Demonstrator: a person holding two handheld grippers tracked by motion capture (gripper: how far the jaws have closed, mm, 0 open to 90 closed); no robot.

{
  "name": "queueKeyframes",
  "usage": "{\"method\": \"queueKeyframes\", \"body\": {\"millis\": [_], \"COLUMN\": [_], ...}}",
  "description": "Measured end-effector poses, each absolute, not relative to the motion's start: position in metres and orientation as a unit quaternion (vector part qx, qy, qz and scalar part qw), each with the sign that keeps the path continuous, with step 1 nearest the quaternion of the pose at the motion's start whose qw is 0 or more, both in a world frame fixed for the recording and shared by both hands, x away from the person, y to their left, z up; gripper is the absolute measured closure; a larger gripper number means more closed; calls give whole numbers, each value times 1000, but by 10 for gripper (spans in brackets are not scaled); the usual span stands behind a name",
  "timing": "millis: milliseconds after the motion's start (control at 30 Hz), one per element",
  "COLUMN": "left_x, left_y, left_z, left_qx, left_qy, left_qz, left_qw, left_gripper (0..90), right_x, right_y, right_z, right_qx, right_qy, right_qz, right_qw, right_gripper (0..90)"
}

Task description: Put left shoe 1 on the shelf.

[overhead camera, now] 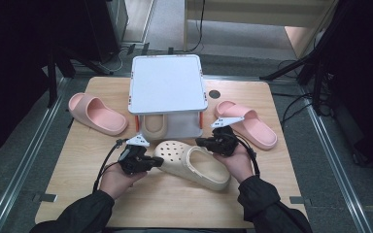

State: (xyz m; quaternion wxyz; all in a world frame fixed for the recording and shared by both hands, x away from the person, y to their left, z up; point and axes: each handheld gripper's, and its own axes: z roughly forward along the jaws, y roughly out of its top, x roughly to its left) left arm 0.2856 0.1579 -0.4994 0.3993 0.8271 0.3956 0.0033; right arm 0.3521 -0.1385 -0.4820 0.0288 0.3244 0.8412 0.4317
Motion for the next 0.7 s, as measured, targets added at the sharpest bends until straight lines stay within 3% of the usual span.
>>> {"method": "queueKeyframes", "body": {"millis": [700], "left_x": [318], "left_y": [146], "left_z": [-500], "left_qx": [820], "left_qy": [399], "left_qz": [-8], "left_qw": [410], "left_gripper": [864], "right_x": [312], "right_y": [-145], "right_z": [-485], "right_qx": [329], "right_qy": [846], "right_qz": [419], "right_qw": [17], "right_gripper": [900]}}
